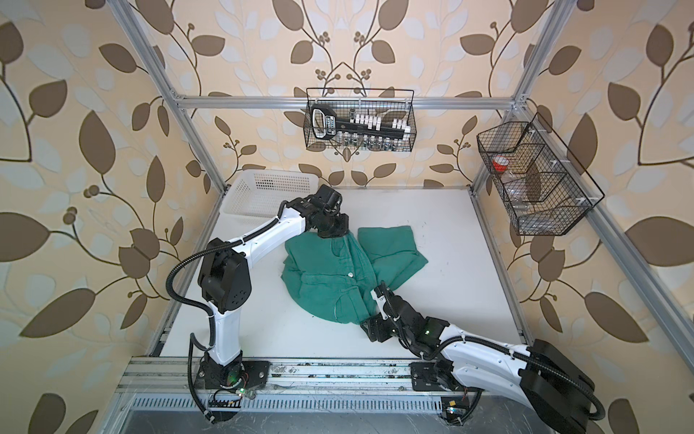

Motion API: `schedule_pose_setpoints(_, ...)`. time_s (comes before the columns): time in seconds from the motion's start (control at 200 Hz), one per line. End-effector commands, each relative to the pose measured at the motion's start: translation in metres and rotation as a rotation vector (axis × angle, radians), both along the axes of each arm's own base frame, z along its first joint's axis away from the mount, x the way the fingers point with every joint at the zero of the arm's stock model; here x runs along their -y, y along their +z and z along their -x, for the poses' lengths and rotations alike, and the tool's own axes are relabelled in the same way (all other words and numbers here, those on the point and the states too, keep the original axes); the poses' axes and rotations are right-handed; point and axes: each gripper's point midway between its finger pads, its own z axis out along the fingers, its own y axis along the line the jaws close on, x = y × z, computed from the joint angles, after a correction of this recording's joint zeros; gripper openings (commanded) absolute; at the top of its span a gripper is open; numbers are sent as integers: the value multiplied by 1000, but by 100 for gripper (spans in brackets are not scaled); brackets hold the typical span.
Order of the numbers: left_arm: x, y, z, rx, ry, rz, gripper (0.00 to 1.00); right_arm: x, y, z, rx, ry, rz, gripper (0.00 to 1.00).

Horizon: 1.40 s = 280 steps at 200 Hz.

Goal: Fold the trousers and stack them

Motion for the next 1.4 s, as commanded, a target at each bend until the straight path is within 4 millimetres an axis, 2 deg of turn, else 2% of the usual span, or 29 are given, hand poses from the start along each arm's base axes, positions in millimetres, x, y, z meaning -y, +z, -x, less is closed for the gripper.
schedule_pose_setpoints(0.0,11,23,-5,43,-24,49,0,-19,10,-6,24,34,-65,78)
schedule_pose_setpoints(0.105,12,29,-2,41,-28,61,0,-32,21,-9,59,63,-111,72)
schedule_pose_setpoints(0.175,14,33,0,32,-31,81,0,-37,28,-12,81,71,-129,63)
schedule_pose_setpoints(0.44,15,59,-1,37,40,153,0,-42,30,-22,101,58,-116,31)
schedule_pose_setpoints(0.555,16,75,-5,61,96,210,0,-46,43,-23,118,64,-145,13)
schedule_pose_setpoints(0.645,18,86,-8,70,121,251,0,-48,58,-24,140,72,-164,4)
schedule_pose_setpoints(0.785,23,94,-14,80,139,288,0,-48,78,-24,160,88,-192,0)
schedule_pose_setpoints(1.025,7,81,-41,141,239,199,0,-49,126,-26,199,97,-300,0)
schedule_pose_setpoints(1.065,10,79,-44,135,230,205,9,-49,137,-29,212,97,-325,0)
schedule_pose_setpoints(1.115,16,81,-43,127,199,221,27,-49,150,-32,231,93,-352,0)
schedule_pose_setpoints(1.225,18,105,-35,167,130,231,51,-45,180,-47,281,62,-390,0)
schedule_pose_setpoints(1.325,1,136,-22,260,83,171,73,-39,203,-63,330,30,-402,0)
schedule_pose_setpoints(1.395,-24,149,-9,313,75,78,85,-34,219,-76,369,2,-399,0)
